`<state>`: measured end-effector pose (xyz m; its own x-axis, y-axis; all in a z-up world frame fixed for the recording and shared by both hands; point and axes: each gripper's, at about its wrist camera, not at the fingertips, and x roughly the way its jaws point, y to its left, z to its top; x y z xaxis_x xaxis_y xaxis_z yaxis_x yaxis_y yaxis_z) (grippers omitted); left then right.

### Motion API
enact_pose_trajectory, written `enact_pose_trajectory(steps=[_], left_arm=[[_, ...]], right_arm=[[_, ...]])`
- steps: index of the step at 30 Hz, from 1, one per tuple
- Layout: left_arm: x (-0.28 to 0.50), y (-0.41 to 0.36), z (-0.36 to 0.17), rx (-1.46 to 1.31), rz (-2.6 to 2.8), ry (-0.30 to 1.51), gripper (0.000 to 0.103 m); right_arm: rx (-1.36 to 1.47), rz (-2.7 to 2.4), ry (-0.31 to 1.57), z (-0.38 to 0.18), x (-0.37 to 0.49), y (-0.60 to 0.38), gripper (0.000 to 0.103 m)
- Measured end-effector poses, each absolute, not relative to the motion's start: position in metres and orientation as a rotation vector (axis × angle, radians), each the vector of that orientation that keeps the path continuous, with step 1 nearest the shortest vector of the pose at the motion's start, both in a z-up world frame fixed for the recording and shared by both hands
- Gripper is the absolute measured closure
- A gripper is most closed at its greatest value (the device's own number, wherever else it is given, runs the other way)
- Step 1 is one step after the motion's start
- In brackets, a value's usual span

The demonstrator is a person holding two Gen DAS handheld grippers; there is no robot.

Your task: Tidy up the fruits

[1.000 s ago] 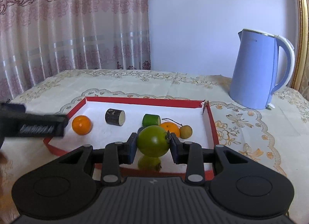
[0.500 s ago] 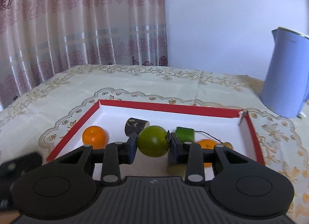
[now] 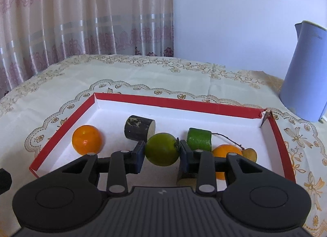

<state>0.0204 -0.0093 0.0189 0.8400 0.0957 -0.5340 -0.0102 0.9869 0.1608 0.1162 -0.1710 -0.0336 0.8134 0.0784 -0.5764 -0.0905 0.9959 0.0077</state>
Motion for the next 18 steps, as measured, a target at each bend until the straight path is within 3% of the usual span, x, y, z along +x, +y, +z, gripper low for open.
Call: enact_pose_trajectory(steps=[3, 7, 18], left_arm=[[0.018, -0.011, 0.020, 0.164, 0.048, 0.561, 0.003], [0.017, -0.014, 0.022, 0.156, 0.040, 0.561, 0.002], [0.006, -0.029, 0.031, 0.149, -0.006, 0.543, 0.000]], right_arm=[[-0.009, 0.087, 0.617, -0.029, 0.111, -0.171, 0.068], [0.004, 0.092, 0.586, -0.018, 0.101, -0.174, 0.058], [0.002, 0.045, 0.543, 0.002, 0.041, -0.199, 0.057]])
